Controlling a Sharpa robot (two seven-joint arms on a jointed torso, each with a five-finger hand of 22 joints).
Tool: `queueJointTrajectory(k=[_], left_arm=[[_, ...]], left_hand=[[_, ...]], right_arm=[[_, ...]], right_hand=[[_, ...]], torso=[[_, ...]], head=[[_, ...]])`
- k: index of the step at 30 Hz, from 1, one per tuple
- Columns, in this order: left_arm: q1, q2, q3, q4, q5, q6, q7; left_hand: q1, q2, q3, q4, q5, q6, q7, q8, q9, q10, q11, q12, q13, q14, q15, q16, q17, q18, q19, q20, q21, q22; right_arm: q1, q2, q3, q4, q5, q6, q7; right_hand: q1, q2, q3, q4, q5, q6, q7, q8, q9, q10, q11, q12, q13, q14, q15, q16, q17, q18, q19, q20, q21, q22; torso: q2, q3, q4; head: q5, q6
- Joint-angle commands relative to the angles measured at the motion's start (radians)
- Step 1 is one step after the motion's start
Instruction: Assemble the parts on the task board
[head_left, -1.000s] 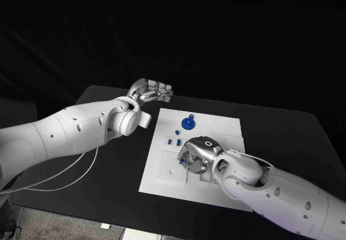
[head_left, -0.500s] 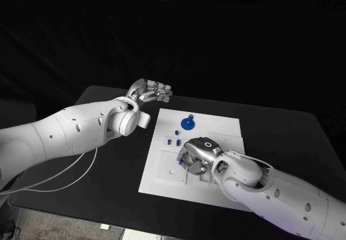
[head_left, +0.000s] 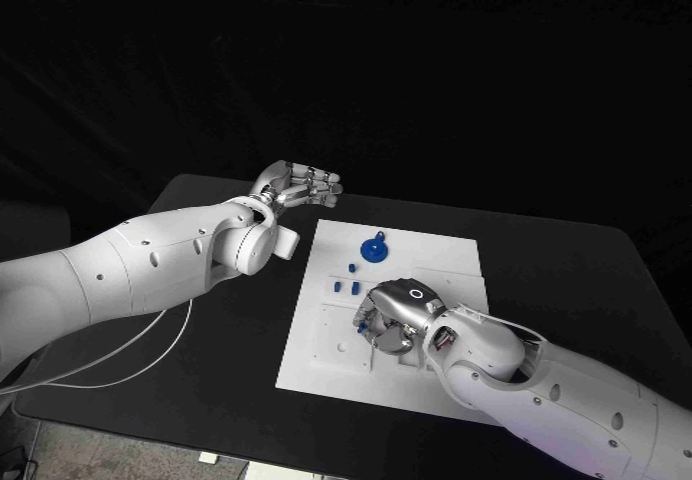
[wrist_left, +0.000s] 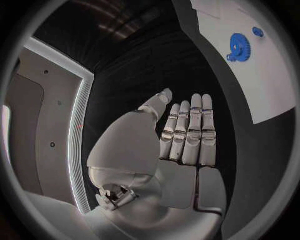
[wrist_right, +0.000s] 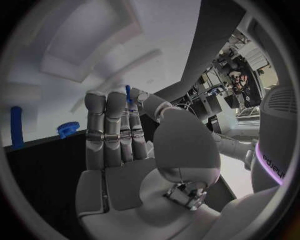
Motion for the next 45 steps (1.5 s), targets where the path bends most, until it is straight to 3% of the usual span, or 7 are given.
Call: queueJointTrajectory(k=[1,17,45], left_arm=[[0.001,0.001,0.001,0.001,0.006,0.012,0.005],[0.001,0.001,0.001,0.001,0.006,0.014,0.005],[0.001,0.000,0.001,0.001,0.006,0.018,0.001]], left_hand=[[-0.008,0.000,-0.003,0.005,-0.001,-0.009,0.000,0.002,0.001,-0.007,-0.002,0.001,0.000,-0.006,-0.001,-0.004,0.000,-0.011,0.007,0.001,-0.005,-0.001],[-0.008,0.000,-0.003,0.005,-0.001,-0.009,0.000,0.002,0.001,-0.007,-0.002,0.001,0.000,-0.006,-0.001,-0.004,0.000,-0.011,0.007,0.001,-0.005,-0.001],[-0.009,0.002,-0.006,0.005,-0.002,-0.011,0.001,0.002,0.001,-0.008,-0.001,0.001,0.000,-0.008,0.000,-0.004,0.000,-0.011,0.011,0.001,-0.004,-0.025]], right_arm=[[-0.002,-0.001,0.000,-0.001,-0.019,-0.003,-0.008],[-0.004,-0.002,0.010,0.002,-0.029,-0.022,-0.021],[-0.005,-0.007,0.011,0.000,-0.018,0.050,-0.013]], right_hand=[[-0.001,0.007,0.007,-0.002,0.004,0.009,0.000,0.007,0.002,0.009,0.001,0.003,0.002,-0.003,-0.006,0.006,-0.002,0.015,0.036,-0.001,0.004,0.049],[-0.001,0.005,0.010,-0.001,0.000,0.009,0.000,0.007,0.002,0.010,0.001,0.003,0.002,-0.003,-0.006,0.008,-0.002,0.014,0.037,-0.001,0.006,0.049],[-0.003,0.005,0.003,0.001,0.011,0.010,-0.001,0.007,0.002,0.010,0.000,0.003,0.002,-0.004,-0.006,0.010,-0.004,0.012,0.036,-0.002,0.011,0.050]], torso=[[0.000,0.0000,0.0002],[0.000,-0.0004,0.0003],[0.000,-0.0001,0.0001]], head=[[0.001,0.000],[0.004,-0.002],[0.006,-0.009]])
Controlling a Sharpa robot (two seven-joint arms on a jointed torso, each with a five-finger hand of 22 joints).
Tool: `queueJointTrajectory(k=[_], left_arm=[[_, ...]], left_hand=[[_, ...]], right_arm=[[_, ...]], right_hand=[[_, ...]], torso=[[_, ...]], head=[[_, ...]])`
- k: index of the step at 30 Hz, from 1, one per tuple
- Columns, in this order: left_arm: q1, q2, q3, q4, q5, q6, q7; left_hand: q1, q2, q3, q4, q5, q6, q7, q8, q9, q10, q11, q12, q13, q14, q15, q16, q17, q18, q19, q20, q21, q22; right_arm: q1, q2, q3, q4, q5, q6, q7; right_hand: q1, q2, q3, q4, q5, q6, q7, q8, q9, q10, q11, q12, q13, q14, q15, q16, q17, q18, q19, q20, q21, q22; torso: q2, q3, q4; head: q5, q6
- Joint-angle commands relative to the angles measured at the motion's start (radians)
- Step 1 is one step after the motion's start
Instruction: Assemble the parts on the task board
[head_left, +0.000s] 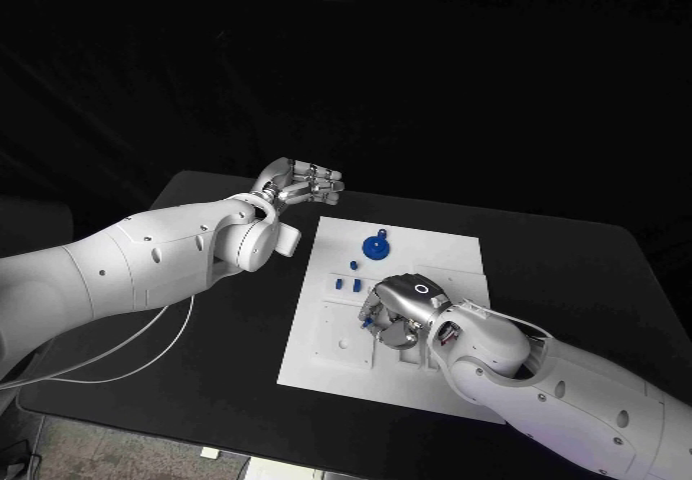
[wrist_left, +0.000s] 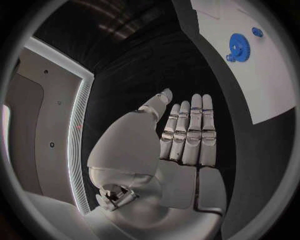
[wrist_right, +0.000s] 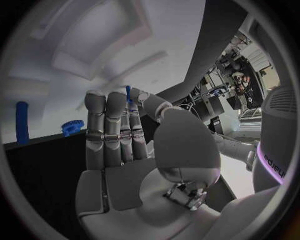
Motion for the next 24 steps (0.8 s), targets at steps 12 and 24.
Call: queueJointTrajectory(k=[12,24], left_arm=[[0.001,0.001,0.001,0.001,0.006,0.017,0.001],[0.001,0.001,0.001,0.001,0.006,0.019,-0.004]], left_hand=[[-0.009,0.002,-0.002,0.001,-0.002,-0.007,-0.003,0.002,0.001,-0.008,-0.001,0.001,0.000,-0.008,0.000,-0.004,0.000,-0.012,0.007,-0.002,-0.004,-0.001],[-0.010,0.002,-0.004,0.003,-0.002,-0.008,-0.003,0.001,0.001,-0.010,-0.001,0.001,0.000,-0.010,0.000,-0.004,0.000,-0.012,0.009,-0.002,-0.004,-0.012]], right_arm=[[-0.002,0.003,-0.002,-0.008,-0.007,0.041,-0.003],[-0.002,0.007,-0.002,-0.013,-0.018,0.056,-0.024]], right_hand=[[0.002,0.010,-0.002,0.000,0.003,0.008,0.002,0.006,0.001,0.006,0.000,0.003,0.002,-0.002,-0.004,0.007,-0.002,0.011,0.035,-0.002,0.006,0.051],[0.002,0.010,0.000,0.000,0.001,0.007,0.002,0.006,0.001,0.006,0.000,0.003,0.002,-0.003,-0.004,0.007,-0.003,0.010,0.034,-0.002,0.005,0.050]], torso=[[0.000,-0.0008,0.0012],[0.000,-0.0006,0.0004]], head=[[-0.004,0.000],[-0.002,-0.001]])
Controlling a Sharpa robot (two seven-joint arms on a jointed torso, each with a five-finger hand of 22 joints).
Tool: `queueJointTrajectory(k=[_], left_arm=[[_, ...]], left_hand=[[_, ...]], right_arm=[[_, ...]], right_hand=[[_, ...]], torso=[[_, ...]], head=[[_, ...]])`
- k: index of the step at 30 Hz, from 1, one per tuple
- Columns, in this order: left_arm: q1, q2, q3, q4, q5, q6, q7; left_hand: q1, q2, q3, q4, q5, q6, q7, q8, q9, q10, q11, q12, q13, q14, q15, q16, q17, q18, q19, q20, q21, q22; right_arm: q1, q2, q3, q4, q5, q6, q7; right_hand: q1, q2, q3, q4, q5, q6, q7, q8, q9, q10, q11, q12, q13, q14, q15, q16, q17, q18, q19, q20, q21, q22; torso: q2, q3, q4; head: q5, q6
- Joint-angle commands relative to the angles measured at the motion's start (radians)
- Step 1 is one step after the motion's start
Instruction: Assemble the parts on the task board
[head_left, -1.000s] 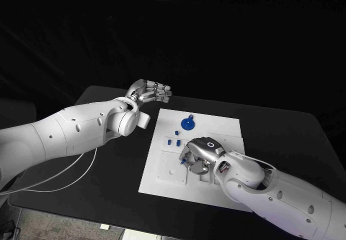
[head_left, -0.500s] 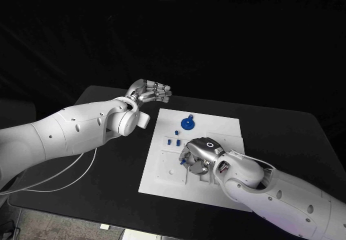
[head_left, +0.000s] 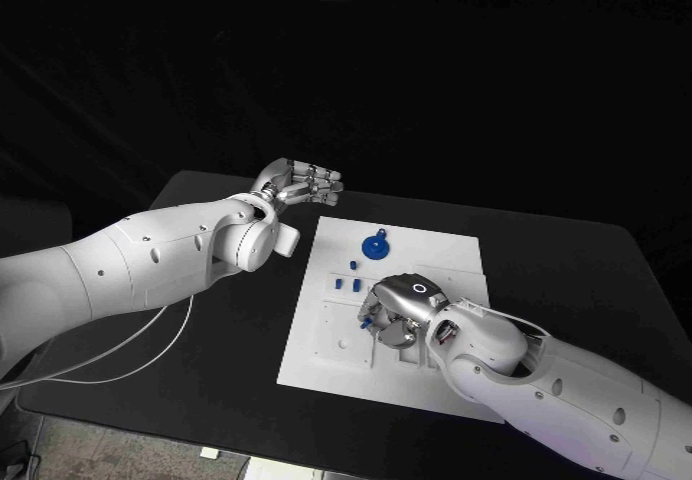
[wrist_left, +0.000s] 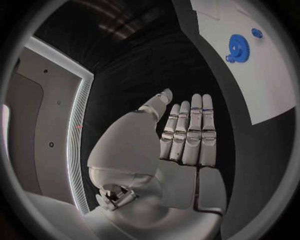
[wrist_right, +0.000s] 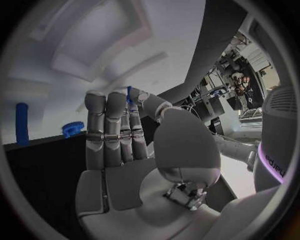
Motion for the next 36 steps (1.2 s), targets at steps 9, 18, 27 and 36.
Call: queueJointTrajectory(k=[9,18,27,36], left_arm=[[0.001,0.001,0.001,0.001,0.005,0.015,0.001],[0.001,0.002,0.001,0.000,0.005,0.016,0.000],[0.001,0.002,0.001,0.000,0.005,0.018,-0.002],[0.001,0.001,0.001,-0.002,0.005,0.019,-0.003]], left_hand=[[-0.010,0.002,-0.005,0.003,-0.002,-0.004,0.001,0.001,0.001,-0.006,0.003,0.001,0.000,-0.010,0.000,-0.004,0.000,-0.012,0.005,0.002,-0.004,-0.001],[-0.010,0.002,-0.005,0.003,-0.002,-0.004,0.001,0.001,0.001,-0.006,0.003,0.001,0.000,-0.010,0.000,-0.004,0.000,-0.012,0.005,0.002,-0.004,-0.001],[-0.008,0.001,-0.007,0.002,-0.004,-0.006,0.001,0.001,0.001,-0.008,0.003,0.001,0.000,-0.011,0.001,-0.004,0.000,-0.011,0.007,0.003,-0.004,-0.013],[-0.008,0.001,-0.007,0.002,-0.004,-0.006,0.001,0.001,0.001,-0.008,0.003,0.001,0.000,-0.011,0.001,-0.004,0.000,-0.011,0.007,0.003,-0.004,-0.013]], right_arm=[[-0.003,0.010,-0.004,-0.009,-0.021,0.045,-0.026],[0.000,0.020,-0.008,-0.015,-0.021,0.057,-0.027],[0.002,0.023,-0.010,-0.017,-0.015,0.046,-0.024],[0.002,0.024,-0.014,-0.018,0.012,0.040,-0.017]], right_hand=[[-0.001,0.010,0.002,0.001,-0.005,0.003,0.000,0.003,0.001,0.006,-0.001,0.003,0.000,-0.004,-0.004,0.002,-0.003,0.010,0.033,-0.001,-0.002,0.049],[-0.003,0.008,-0.003,0.001,0.006,0.003,0.001,0.003,0.001,0.004,-0.001,0.003,0.000,-0.004,-0.004,0.001,-0.005,0.009,0.032,-0.001,-0.007,0.048],[-0.006,0.004,-0.007,0.001,0.015,-0.009,0.004,0.003,0.001,-0.007,0.003,0.003,0.000,-0.011,-0.001,-0.007,-0.010,0.012,0.025,0.000,-0.038,0.042],[-0.016,-0.006,-0.036,0.014,0.030,-0.102,0.029,0.001,-0.004,-0.104,0.032,0.002,-0.003,-0.012,0.017,-0.002,-0.010,0.020,0.023,0.015,-0.055,0.039]], torso=[[0.000,0.0005,0.0001],[0.000,0.0006,0.0001],[0.000,0.0003,-0.0006],[0.000,0.0005,-0.0014]], head=[[0.000,-0.002],[0.001,-0.003],[0.001,-0.004],[-0.002,-0.007]])
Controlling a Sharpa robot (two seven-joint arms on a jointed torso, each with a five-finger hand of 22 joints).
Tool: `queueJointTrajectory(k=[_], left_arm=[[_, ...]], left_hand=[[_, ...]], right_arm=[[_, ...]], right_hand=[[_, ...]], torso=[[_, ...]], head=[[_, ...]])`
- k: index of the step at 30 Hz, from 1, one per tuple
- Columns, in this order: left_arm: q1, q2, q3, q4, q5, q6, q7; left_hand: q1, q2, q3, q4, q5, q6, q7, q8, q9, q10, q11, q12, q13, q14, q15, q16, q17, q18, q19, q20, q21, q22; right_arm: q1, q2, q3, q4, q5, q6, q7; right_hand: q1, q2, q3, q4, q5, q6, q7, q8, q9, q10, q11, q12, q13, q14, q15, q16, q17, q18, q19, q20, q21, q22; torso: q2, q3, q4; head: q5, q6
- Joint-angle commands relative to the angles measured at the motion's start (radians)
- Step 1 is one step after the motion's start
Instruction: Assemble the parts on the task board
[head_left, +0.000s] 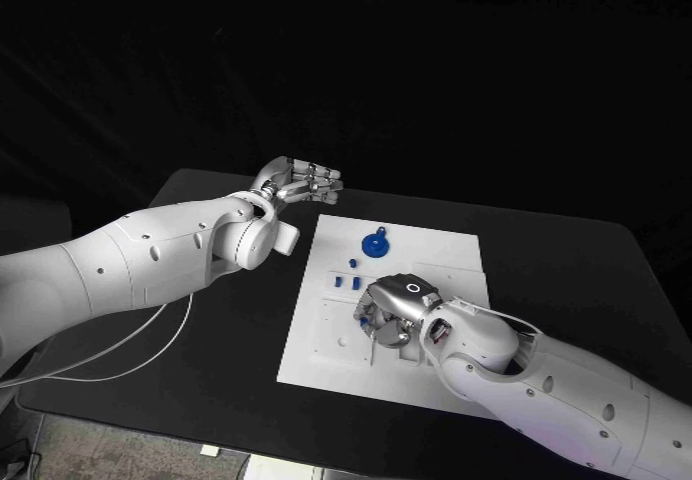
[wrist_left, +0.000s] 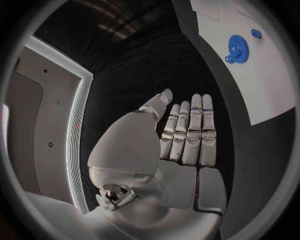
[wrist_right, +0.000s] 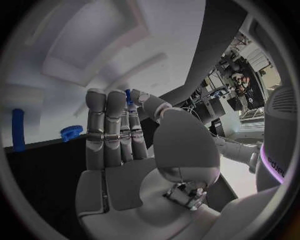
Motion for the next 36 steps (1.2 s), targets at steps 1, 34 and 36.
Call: queueJointTrajectory(k=[1,34,36], left_arm=[[0.001,0.001,0.001,0.000,0.005,0.014,0.004],[0.001,-0.004,0.001,0.000,0.003,0.025,-0.003],[0.001,-0.004,0.001,0.000,0.003,0.025,-0.003]], left_hand=[[-0.008,0.001,-0.005,-0.001,-0.004,-0.006,0.001,0.001,0.001,-0.004,-0.001,0.001,0.000,-0.007,-0.003,-0.004,0.000,-0.011,0.007,0.003,-0.004,-0.001],[-0.007,0.002,-0.005,-0.001,-0.004,-0.006,0.001,0.002,0.001,-0.005,0.000,0.001,0.000,-0.008,-0.003,-0.004,0.000,-0.011,0.007,0.003,-0.003,-0.008],[-0.007,0.002,-0.005,-0.001,-0.004,-0.006,0.001,0.002,0.001,-0.005,0.000,0.001,0.000,-0.008,-0.003,-0.004,0.000,-0.011,0.007,0.003,-0.003,-0.008]], right_arm=[[-0.002,0.000,-0.002,-0.003,0.015,0.016,0.001],[-0.002,-0.040,-0.004,0.052,0.078,-0.105,0.012],[-0.002,-0.050,-0.003,0.067,0.083,-0.129,0.016]], right_hand=[[-0.008,-0.009,0.001,0.005,-0.010,-0.032,0.007,-0.008,-0.004,-0.030,0.010,0.001,-0.001,-0.001,0.012,0.002,0.001,0.019,0.020,0.011,-0.009,0.039],[0.009,-0.049,-0.146,0.072,0.015,-0.101,0.016,-0.007,-0.005,-0.157,0.042,0.001,-0.003,0.002,0.035,0.007,-0.037,0.060,0.041,0.042,-0.110,-0.011],[0.009,-0.052,-0.138,0.075,0.015,-0.100,0.016,-0.007,-0.005,-0.149,0.040,0.001,-0.003,0.004,0.033,0.009,-0.037,0.057,0.043,0.039,-0.099,-0.011]], torso=[[0.000,0.0000,-0.0007],[0.000,0.0006,-0.0011],[0.000,0.0009,-0.0008]], head=[[-0.002,-0.001],[-0.002,-0.003],[-0.002,-0.002]])
